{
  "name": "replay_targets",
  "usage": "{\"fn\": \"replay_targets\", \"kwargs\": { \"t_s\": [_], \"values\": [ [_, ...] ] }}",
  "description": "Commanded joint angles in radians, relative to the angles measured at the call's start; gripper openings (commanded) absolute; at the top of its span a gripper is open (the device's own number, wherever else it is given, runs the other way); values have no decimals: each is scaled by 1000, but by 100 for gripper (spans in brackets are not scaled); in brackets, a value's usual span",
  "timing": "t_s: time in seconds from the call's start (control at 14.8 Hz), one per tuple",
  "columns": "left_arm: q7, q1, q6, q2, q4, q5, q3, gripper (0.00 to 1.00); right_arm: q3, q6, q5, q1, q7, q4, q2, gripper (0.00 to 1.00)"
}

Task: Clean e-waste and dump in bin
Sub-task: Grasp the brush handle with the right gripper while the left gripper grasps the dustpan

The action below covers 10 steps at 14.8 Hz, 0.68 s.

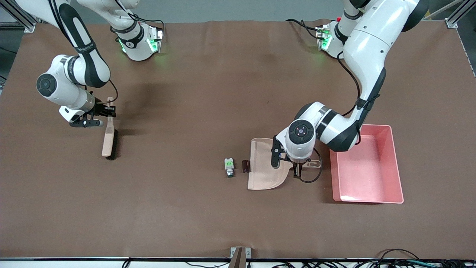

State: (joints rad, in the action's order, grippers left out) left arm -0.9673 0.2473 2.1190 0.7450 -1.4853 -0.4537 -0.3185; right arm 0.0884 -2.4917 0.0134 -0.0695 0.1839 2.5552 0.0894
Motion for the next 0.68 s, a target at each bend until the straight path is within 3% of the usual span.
{"fn": "replay_targets", "kwargs": {
  "t_s": [0.0,0.41,0.61],
  "values": [
    [-14,4,1,17,23,-22,2,78,-3,-1,5,-3,-4,11,-10,0],
    [-4,4,-1,25,23,-25,2,69,-6,118,85,42,-93,-42,-13,0],
    [-8,6,-1,33,23,-28,4,63,-6,244,85,103,-155,-148,-17,0]
  ]
}}
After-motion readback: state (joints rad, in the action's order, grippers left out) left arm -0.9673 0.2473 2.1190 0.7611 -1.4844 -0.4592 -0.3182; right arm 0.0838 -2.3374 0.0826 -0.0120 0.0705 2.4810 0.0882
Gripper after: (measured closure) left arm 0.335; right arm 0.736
